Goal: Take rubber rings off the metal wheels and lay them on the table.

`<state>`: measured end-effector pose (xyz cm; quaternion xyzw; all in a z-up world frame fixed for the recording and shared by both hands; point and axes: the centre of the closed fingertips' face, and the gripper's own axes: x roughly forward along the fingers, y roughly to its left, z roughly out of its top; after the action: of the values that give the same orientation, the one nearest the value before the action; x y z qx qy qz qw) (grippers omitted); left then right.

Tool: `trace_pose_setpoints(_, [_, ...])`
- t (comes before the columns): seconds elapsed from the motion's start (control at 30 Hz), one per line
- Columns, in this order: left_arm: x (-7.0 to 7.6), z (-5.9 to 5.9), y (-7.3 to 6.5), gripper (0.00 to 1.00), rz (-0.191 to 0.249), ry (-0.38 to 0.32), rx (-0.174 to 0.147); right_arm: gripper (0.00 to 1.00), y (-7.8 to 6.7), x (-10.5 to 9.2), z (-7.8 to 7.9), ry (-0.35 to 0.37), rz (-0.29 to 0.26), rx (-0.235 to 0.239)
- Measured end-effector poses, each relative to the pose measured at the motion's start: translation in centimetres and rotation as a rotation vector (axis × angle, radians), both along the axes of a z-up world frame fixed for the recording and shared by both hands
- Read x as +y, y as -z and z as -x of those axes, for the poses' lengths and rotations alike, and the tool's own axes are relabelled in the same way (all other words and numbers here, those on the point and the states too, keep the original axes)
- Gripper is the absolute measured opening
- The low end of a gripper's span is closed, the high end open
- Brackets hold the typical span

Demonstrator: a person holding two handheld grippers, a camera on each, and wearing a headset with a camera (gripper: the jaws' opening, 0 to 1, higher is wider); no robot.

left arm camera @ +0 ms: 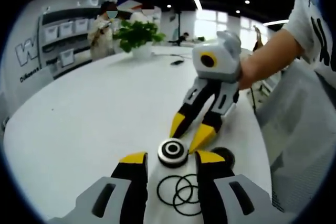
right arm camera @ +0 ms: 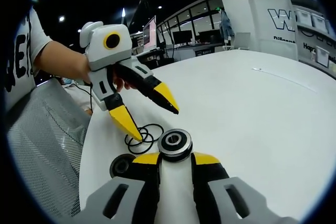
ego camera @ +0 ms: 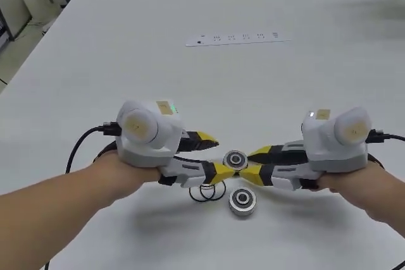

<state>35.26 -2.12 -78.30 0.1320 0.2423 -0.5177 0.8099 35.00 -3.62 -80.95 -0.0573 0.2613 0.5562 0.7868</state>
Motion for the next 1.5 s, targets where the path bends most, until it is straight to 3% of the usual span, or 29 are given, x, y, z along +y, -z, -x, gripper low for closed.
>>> trace_pose_setpoints(0.43, [-1.5, 0.2, 1.1, 0.25, -0.017, 0.029, 0.013, 0.17, 0.0, 0.0, 0.0, 0.010, -0.023, -0.004])
trace_pose_setpoints(0.47, [-1.5, 0.0, 1.1, 0.24, -0.017, 0.027, -0.001, 0.17, 0.0, -0.1, 0.0, 0.010, -0.023, -0.004])
trace_pose_setpoints(0.73, [-1.2, -0.6, 1.3, 0.15, -0.006, -0.027, 0.023, 0.16, 0.0, -0.1, 0.0, 0.012, -0.024, -0.007])
trace_pose_setpoints(1.07, [-1.2, -0.5, 1.2, 0.14, -0.018, -0.030, -0.006, 0.07, 0.0, -0.4, 0.0, 0.023, -0.022, 0.006])
trace_pose_setpoints(1.2, [-1.2, -0.5, 1.1, 0.13, -0.022, -0.033, -0.014, 0.00, 0.0, -0.7, -0.1, 0.057, -0.042, 0.042])
trace_pose_setpoints(1.37, [-1.2, -0.5, 1.1, 0.13, -0.030, -0.035, -0.023, 0.00, -0.1, -0.6, 0.0, 0.082, -0.056, 0.077])
trace_pose_setpoints(1.5, [-1.3, -0.4, 1.2, 0.13, -0.035, -0.035, -0.023, 0.00, -0.1, -0.8, -0.1, 0.128, -0.093, 0.137])
